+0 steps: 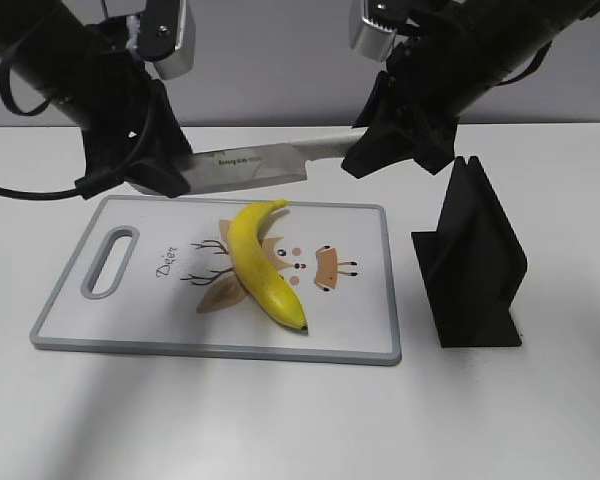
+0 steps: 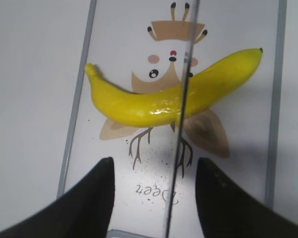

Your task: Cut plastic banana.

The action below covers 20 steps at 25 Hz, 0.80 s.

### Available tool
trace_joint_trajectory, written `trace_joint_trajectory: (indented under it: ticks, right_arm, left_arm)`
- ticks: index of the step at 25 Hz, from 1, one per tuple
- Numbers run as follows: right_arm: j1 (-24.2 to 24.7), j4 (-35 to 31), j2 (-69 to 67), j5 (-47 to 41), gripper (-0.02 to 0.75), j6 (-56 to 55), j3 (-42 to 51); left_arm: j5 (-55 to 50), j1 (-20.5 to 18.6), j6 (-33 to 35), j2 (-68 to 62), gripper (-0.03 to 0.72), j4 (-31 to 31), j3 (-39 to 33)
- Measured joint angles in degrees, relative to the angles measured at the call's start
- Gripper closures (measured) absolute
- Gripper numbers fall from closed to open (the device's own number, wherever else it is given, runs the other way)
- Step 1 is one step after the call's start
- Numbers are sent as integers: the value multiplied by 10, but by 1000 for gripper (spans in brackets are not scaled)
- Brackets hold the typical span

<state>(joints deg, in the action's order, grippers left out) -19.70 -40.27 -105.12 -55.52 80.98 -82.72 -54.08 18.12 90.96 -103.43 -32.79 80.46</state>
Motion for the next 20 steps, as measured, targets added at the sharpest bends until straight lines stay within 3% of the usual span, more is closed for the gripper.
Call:
trace_joint_trajectory:
  ticks: [3,8,9,12,20]
  right_arm:
    - [2,0,0,0,558,0,0]
    - [3,-1,0,5,558,0,0]
    - [3,-1,0,7,558,0,0]
    - [3,1,-1,15,558,6,0]
    - [3,26,-51,22,558,8,-3]
  left_arm:
    - [4,0,1,-1,228,12,1]
    - [3,0,1,-1,601,15,2]
    - [1,0,1,-1,645,15,2]
    - [0,0,1,-1,685,19,3]
    - [-2,4,-47,-9,688,38,3]
